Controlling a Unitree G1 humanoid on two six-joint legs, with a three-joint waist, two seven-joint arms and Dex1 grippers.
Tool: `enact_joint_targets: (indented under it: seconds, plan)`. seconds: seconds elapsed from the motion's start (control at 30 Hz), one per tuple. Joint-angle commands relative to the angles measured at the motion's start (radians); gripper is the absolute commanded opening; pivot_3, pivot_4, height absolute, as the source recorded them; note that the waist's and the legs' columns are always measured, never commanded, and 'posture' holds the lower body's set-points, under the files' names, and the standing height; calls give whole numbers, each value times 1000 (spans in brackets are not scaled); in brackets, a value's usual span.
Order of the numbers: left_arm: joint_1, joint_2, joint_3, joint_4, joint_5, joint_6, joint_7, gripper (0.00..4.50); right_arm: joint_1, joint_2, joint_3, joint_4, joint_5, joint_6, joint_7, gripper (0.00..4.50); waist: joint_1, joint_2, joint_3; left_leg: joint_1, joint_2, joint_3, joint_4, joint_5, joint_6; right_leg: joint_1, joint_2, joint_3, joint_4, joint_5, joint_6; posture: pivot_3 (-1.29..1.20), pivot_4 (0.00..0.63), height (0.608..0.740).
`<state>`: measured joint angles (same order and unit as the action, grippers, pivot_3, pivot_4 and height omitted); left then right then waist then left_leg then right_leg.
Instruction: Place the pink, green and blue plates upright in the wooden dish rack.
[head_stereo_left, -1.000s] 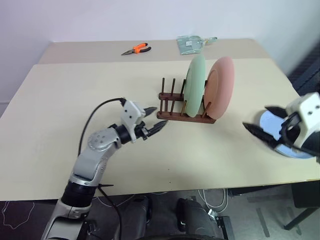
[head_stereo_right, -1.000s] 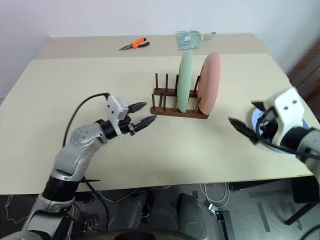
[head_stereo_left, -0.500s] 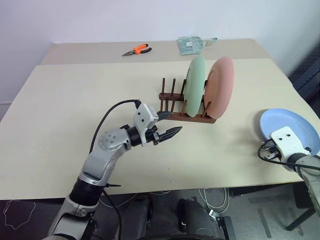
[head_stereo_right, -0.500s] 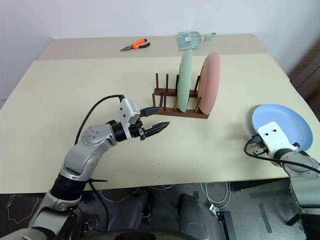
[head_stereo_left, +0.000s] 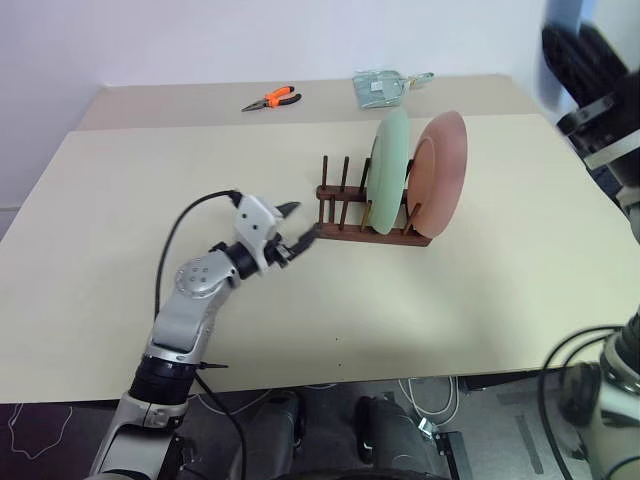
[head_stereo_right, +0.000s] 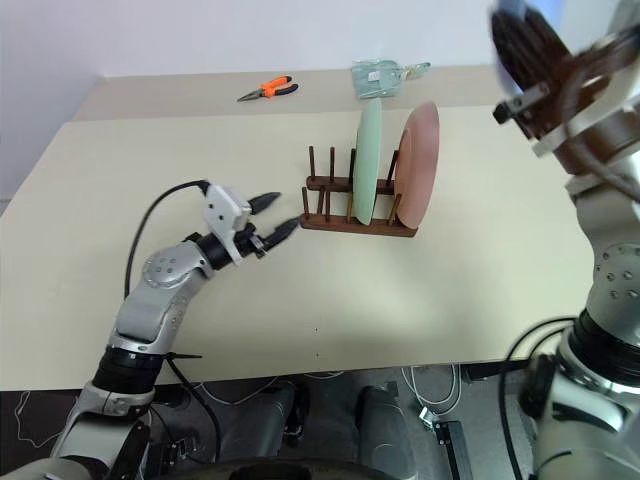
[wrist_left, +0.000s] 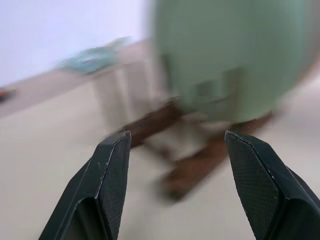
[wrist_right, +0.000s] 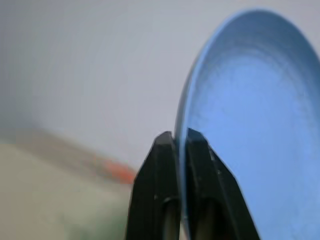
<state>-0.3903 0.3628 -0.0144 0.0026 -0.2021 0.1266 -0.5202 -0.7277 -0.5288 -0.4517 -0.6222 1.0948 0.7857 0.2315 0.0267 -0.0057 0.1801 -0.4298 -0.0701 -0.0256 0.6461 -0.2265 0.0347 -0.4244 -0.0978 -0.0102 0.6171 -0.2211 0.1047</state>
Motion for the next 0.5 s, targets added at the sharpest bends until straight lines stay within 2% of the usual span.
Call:
enact_joint_targets:
  seconds: [0.03,0.17,0.3,0.5]
  plan:
    - [-43,34,70,58,34,-102,33,3070,-46,114,101,-50,269,-29,-207,24,-3,0,0,0,0,0,0,0,0,0,0,0,0,0,0,0,150,719]
    - [-48,79,109,122,43,-152,32,3070,-12,290,258,21,309,-52,-376,24,-14,0,-1,0,-2,0,0,0,0,-1,-1,1,0,-1,-3,0,150,719]
    - [-21,94,117,104,32,-154,16,3070,28,341,343,109,229,-45,-436,24,-16,0,-1,0,-3,1,0,0,0,-2,-2,1,2,0,0,0,150,719]
    - [33,80,92,24,28,-124,5,3070,0,397,382,221,122,-74,-451,24,-22,0,-1,0,-3,2,0,0,0,-5,-1,2,7,1,1,0,150,719]
